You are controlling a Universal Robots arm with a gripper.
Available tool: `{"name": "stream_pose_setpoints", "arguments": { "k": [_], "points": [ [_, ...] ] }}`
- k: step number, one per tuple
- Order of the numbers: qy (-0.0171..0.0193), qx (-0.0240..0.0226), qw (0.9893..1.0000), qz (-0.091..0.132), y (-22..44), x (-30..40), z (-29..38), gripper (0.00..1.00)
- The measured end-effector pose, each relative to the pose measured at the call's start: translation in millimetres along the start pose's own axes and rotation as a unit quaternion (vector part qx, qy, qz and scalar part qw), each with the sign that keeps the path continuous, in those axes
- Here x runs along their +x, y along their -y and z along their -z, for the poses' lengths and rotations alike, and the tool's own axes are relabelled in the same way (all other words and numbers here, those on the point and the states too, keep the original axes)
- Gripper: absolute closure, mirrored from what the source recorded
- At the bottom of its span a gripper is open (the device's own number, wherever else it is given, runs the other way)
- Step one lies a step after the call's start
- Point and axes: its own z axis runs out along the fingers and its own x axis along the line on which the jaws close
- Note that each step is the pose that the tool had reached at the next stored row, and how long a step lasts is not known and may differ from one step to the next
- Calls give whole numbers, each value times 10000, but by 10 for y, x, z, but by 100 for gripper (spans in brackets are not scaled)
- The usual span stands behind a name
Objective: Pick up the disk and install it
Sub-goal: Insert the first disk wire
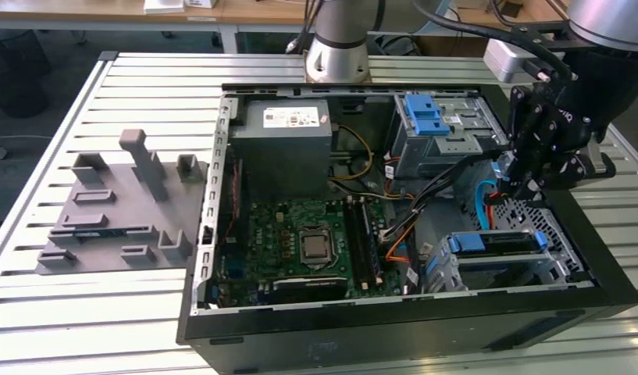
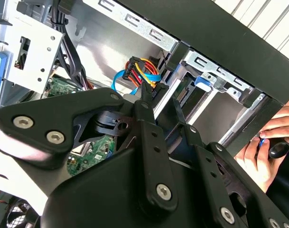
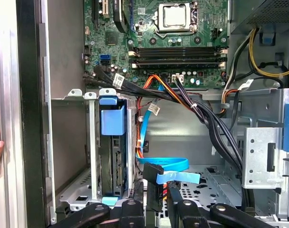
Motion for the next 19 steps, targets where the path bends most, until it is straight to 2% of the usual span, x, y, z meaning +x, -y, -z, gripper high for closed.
{"name": "stream_pose_setpoints", "arguments": {
  "k": [9, 11, 12, 19],
  "points": [
    [-5, 0, 10000, 0, 0, 0, -3, 67],
    [-6, 0, 10000, 0, 0, 0, -4, 68],
    [-7, 0, 10000, 0, 0, 0, -5, 75],
    [-18, 0, 10000, 1, -1, -1, -13, 75]
  ]
}}
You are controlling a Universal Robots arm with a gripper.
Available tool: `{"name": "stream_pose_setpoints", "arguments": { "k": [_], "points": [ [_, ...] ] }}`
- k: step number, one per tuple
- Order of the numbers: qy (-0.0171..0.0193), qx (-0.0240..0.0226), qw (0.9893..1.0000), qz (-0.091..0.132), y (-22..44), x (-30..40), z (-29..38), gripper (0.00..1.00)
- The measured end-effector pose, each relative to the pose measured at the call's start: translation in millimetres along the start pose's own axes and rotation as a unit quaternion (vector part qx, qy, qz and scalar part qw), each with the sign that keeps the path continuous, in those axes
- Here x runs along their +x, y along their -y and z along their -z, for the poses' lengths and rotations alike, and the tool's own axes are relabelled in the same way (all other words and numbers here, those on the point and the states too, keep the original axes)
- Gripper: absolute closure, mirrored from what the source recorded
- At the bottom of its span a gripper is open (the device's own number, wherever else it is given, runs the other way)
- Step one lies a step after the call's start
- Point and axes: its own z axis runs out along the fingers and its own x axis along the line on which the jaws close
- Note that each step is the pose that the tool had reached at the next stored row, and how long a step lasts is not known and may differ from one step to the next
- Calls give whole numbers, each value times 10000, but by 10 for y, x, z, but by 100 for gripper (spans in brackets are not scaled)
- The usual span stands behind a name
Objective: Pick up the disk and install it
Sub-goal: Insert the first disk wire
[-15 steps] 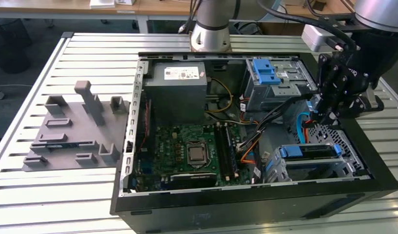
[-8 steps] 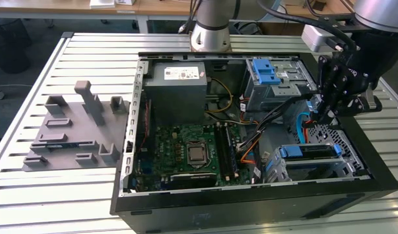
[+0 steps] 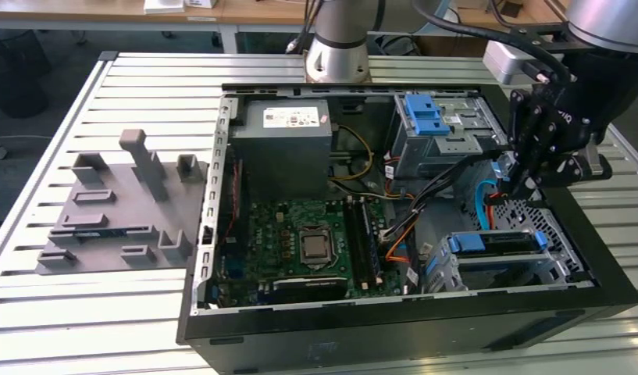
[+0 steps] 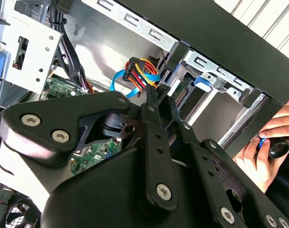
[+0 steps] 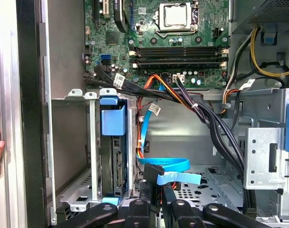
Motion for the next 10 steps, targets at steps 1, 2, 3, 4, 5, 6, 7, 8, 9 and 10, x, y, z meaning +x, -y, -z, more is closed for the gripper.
{"name": "stream_pose_setpoints", "arguments": {
  "k": [1, 2, 3, 4, 5, 6, 7, 8, 9, 10],
  "points": [
    [-1, 0, 10000, 0, 0, 0, 0, 75],
    [-1, 0, 10000, 0, 0, 0, 0, 75],
    [-1, 0, 10000, 0, 0, 1, 3, 75],
    [-1, 0, 10000, 0, 0, 1, 10, 75],
    [-1, 0, 10000, 0, 1, 1, 19, 75],
    [0, 0, 10000, 0, 1, 1, 21, 75],
    [1, 0, 10000, 0, 1, 1, 21, 75],
    [1, 0, 10000, 0, 1, 1, 21, 75],
    [-1, 0, 10000, 0, 1, 1, 23, 75],
    [-1, 0, 10000, 0, 1, 2, 23, 75]
  ]
}}
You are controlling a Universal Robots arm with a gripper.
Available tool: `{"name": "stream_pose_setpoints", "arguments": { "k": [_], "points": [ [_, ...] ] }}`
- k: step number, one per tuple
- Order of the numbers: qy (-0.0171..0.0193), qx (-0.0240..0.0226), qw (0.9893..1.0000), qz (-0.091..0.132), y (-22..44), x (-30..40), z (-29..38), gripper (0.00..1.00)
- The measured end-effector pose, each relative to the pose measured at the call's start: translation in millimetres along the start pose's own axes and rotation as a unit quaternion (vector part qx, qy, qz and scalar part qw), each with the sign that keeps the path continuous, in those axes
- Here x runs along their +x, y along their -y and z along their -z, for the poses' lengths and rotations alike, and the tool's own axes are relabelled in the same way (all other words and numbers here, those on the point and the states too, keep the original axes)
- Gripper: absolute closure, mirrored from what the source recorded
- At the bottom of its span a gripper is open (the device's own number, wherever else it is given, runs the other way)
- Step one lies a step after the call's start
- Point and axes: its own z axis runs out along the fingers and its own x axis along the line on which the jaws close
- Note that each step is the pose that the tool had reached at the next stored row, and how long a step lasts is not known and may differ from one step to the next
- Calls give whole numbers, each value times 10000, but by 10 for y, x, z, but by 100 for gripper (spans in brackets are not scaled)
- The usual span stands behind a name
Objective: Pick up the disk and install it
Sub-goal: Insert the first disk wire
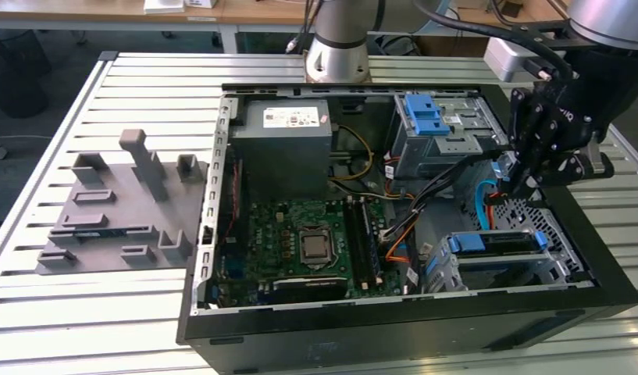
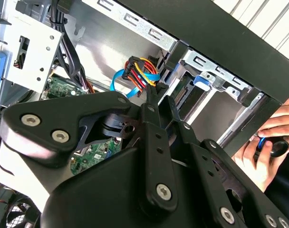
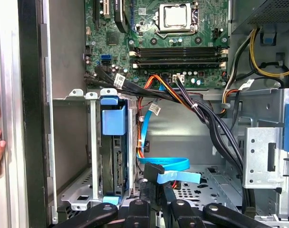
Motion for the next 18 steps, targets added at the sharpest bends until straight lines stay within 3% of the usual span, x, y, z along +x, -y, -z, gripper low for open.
{"name": "stream_pose_setpoints", "arguments": {
  "k": [3, 10, 18],
  "points": [
    [-1, 0, 10000, 0, 0, 0, 1, 75],
    [-45, 1, 10000, 3, 0, 0, -5, 75],
    [-50, 1, 10000, 3, -1, -1, -13, 75]
  ]
}}
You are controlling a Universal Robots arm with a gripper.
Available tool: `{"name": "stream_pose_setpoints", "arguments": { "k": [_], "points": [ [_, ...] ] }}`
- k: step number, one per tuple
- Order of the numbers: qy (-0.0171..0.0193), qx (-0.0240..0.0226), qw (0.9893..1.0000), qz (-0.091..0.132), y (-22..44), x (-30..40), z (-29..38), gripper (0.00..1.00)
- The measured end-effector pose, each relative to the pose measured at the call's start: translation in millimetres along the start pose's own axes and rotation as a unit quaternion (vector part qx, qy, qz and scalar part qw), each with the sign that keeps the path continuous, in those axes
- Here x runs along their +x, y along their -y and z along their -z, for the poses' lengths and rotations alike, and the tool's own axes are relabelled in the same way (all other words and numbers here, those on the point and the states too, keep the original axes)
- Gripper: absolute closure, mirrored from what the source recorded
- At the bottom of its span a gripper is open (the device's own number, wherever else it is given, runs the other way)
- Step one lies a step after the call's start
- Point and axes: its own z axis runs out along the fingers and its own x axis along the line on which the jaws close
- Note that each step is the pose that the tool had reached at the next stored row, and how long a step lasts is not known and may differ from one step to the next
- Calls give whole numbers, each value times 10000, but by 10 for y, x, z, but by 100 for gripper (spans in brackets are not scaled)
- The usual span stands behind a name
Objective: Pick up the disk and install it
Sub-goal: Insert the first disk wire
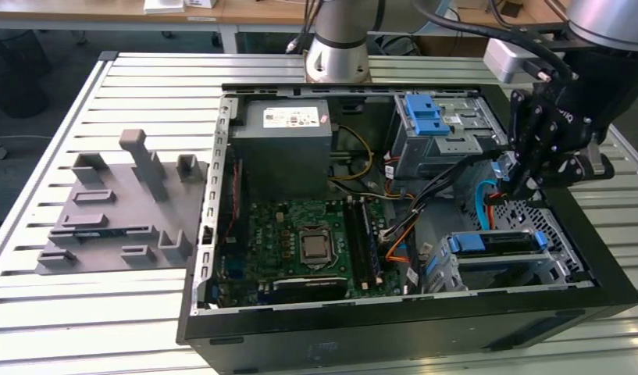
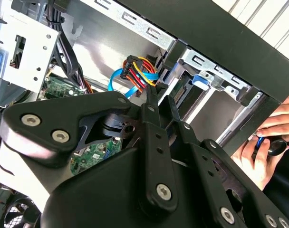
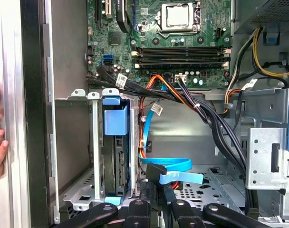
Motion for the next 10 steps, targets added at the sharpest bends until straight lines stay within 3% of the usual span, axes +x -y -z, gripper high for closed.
{"name": "stream_pose_setpoints", "arguments": {
  "k": [10],
  "points": [
    [0, 0, 10000, 0, 0, 0, -6, 77]
  ]
}}
